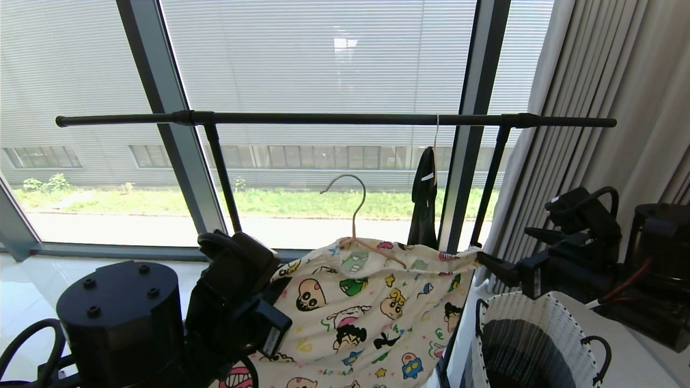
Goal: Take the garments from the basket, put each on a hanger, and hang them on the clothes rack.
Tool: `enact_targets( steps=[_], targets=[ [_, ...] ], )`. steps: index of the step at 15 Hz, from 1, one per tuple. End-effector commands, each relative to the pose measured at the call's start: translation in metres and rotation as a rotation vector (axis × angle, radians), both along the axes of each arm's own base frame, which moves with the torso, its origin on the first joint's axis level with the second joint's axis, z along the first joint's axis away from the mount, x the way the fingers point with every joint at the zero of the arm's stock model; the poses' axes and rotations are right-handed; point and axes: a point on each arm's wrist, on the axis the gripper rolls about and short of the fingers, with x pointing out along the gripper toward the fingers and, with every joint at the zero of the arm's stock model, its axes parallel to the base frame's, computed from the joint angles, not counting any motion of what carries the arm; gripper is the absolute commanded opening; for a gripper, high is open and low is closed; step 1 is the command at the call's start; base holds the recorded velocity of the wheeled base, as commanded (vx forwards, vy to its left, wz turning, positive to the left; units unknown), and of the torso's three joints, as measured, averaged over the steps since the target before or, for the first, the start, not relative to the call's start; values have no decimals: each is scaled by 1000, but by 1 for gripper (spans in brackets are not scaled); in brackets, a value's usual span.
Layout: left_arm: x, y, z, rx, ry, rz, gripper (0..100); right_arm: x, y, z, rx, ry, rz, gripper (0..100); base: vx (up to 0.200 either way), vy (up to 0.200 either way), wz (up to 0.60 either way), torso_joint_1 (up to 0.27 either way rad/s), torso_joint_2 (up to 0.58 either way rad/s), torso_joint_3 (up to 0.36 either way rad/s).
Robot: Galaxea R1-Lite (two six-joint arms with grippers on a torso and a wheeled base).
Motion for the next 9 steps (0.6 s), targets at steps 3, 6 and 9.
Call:
enact_targets(
  steps=[3, 6, 9],
  targets=[
    [16, -31, 1, -26, -14, -45, 0, -85, -36, 37, -62, -14, 276, 100, 0, 0, 0, 0, 0, 0],
    [5, -58, 2, -42, -26, -146, 0, -113, -52, 30, -152, 25, 333, 100, 0, 0, 0, 0, 0, 0],
    [-14, -76, -2, -34, -14, -242, 0, -111, -51, 27, -245, -4, 372, 100, 0, 0, 0, 0, 0, 0]
  ],
)
